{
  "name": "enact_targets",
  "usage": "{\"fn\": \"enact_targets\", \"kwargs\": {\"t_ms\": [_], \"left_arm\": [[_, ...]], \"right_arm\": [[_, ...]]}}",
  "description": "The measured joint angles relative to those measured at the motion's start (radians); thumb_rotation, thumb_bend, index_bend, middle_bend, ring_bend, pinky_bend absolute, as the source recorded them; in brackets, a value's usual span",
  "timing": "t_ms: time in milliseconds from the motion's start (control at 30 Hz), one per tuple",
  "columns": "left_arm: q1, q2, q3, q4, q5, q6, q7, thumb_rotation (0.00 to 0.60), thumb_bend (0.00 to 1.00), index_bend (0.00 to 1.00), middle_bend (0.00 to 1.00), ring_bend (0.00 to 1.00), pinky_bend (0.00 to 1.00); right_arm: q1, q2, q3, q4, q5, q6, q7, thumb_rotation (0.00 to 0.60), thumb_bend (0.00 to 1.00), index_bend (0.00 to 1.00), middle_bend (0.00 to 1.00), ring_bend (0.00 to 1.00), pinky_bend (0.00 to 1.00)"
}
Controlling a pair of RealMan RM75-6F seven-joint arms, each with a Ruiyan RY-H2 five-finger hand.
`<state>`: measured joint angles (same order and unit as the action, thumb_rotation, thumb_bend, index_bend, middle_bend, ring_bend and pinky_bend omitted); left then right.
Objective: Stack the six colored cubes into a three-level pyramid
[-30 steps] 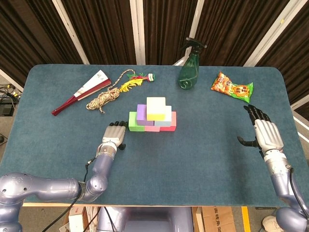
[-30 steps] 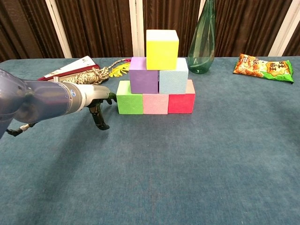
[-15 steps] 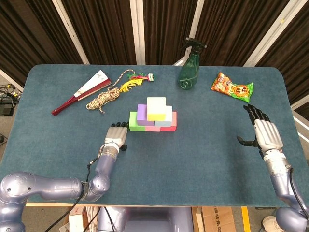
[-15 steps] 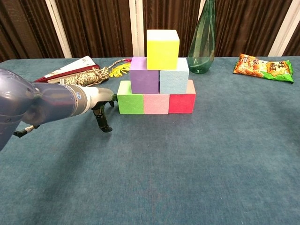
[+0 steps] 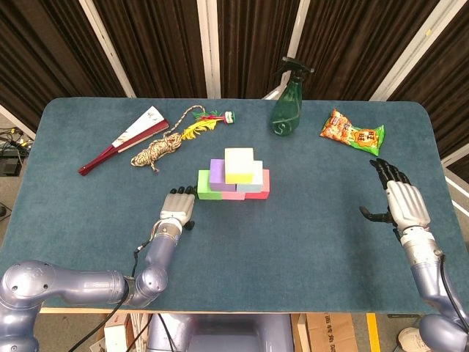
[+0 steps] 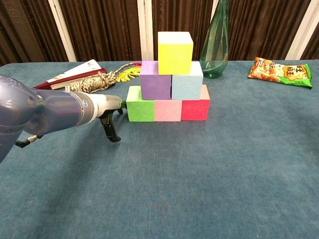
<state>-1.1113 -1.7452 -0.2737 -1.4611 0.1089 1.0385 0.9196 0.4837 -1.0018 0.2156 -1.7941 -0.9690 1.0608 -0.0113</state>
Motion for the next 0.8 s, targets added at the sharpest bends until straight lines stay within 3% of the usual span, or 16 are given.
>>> {"fn": "enact_targets", "kwargs": {"t_ms": [800], "left_arm": [[0.021, 0.054, 0.015, -0.045, -0.018, 0.027, -0.003, 0.600, 0.43, 0.00, 0.05, 0.05, 0.09]], "right_arm": [[-0.007, 0.000, 0.010, -0.003, -0.002, -0.010, -0.004, 0.600, 0.29, 0.00, 0.00, 0.00, 0.09]]}}
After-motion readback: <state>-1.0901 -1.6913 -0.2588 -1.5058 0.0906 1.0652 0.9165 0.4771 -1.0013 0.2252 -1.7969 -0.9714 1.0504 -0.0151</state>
